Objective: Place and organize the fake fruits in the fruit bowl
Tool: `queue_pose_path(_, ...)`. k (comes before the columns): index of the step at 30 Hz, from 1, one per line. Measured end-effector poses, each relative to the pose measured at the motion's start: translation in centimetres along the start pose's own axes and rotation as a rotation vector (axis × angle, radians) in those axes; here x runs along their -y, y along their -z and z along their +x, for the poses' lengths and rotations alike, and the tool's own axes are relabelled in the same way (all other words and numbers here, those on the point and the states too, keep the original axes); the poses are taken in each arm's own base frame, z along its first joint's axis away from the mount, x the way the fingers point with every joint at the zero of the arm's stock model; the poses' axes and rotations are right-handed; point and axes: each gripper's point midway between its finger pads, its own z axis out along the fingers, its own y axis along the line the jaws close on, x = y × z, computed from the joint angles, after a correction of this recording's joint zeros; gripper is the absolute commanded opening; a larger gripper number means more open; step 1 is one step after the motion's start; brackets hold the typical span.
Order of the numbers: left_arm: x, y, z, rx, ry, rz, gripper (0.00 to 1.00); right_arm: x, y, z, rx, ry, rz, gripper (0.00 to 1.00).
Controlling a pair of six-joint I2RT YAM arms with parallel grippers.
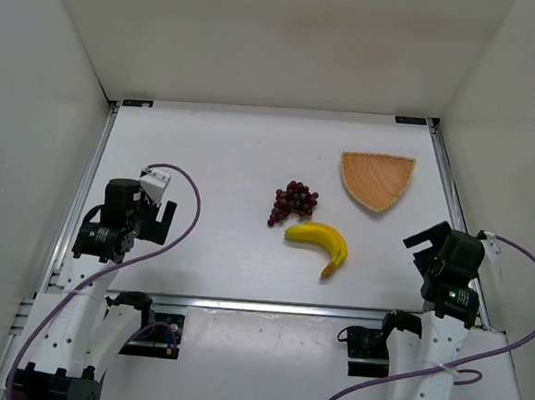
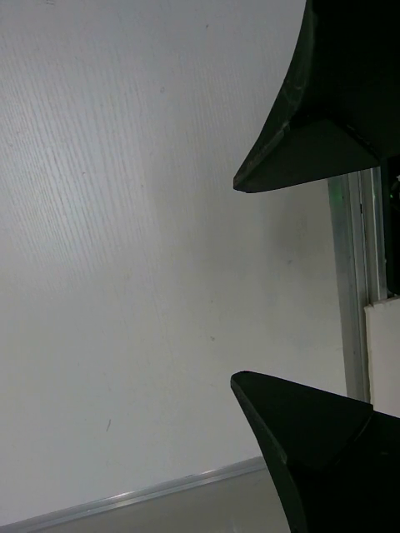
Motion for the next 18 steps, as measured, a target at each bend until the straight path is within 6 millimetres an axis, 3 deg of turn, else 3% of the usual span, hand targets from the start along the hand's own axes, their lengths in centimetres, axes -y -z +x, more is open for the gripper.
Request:
queue_pose_path(3,0.0,-0.1,0.1,-0.002,0.0,-0.002,0.99,-0.3,0.0,0.3,-0.02,0.057,-0.029,1.0)
queue_pose_path(6,0.4,-0.7,1.0,-0.023,-0.014,0.015,0.99,-2.0,-0.2,0.8,-0.072,0.157,-0.123,1.0)
queue_pose_path(11,0.8,-1.3,1.9,-0.067,-0.038,0.036,0.99,-8.0,0.1,2.9,-0.22,0.489,-0.302,1.0)
queue_pose_path(15,0.9,-1.7,2.2,-0.092,-0.046,0.043,0.99,-15.8,1.9,8.2,-0.314,0.955,-0.497,1.0)
queue_pose_path(18,0.9,-1.9,2.3,-0.104,-0.049,0.049,0.99,-19.5,2.6,13.0,-0.385,1.203,-0.605,1.0)
